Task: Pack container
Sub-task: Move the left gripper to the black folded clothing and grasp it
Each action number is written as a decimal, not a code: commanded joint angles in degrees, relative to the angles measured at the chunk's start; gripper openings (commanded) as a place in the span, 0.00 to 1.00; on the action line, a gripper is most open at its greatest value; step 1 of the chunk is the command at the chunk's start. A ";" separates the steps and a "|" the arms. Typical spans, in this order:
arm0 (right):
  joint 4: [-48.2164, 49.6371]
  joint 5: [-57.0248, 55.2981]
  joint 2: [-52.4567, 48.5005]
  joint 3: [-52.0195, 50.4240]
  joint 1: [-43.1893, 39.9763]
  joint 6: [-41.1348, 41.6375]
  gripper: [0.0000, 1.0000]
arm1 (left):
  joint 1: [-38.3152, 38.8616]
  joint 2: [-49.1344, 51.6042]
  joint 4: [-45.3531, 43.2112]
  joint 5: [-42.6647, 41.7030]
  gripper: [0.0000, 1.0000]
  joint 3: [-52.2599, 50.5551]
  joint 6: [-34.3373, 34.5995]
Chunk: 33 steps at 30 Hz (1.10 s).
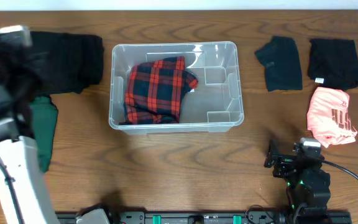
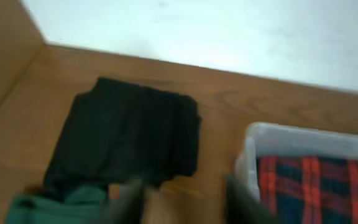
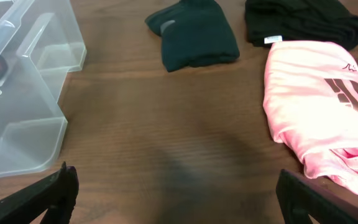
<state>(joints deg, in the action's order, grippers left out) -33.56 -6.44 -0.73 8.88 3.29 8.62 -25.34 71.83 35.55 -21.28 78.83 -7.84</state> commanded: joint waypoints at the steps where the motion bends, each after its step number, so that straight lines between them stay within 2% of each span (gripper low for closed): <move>1: -0.07 -0.17 0.02 -0.15 0.44 0.76 0.99 | -5.99 1.75 -0.02 -10.32 0.71 -0.15 -0.26; 2: -0.07 -0.17 0.02 -0.15 0.44 0.76 0.99 | -7.54 2.23 -0.02 -11.61 0.82 -0.15 -0.26; 3: -0.07 -0.15 0.02 -0.15 0.44 0.76 0.99 | -9.09 2.75 -0.04 -12.81 0.88 -0.15 -0.26; 5: -0.07 -0.15 0.02 -0.15 0.44 0.74 0.99 | -11.41 3.80 -0.04 -13.90 0.98 -0.15 -0.26; 6: -0.07 -0.17 0.02 -0.15 0.44 0.76 0.99 | -12.22 4.31 -0.09 -14.14 1.00 -0.15 -0.28; 10: -0.07 -0.15 0.02 -0.15 0.44 0.76 0.99 | -14.38 6.49 -1.11 -14.40 0.98 -0.15 -0.31; 16: -0.07 -0.15 0.02 -0.15 0.44 0.76 0.99 | -15.91 12.04 -3.56 -21.42 0.98 0.85 -1.77; 19: -0.07 -0.17 0.02 -0.15 0.44 0.76 0.99 | -16.13 16.48 -3.93 -21.11 0.98 3.19 -1.84; 25: -0.07 -0.15 0.02 -0.15 0.44 0.76 0.99 | -16.94 24.74 -3.87 -15.34 0.98 10.54 -1.95; 33: -0.07 -0.15 0.02 -0.15 0.44 0.76 0.99 | -19.41 35.23 -4.59 -15.34 0.98 17.73 -3.08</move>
<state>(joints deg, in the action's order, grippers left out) -33.56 -6.42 -0.73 8.88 3.29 8.64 -43.59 103.09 31.03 -37.23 94.06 -9.43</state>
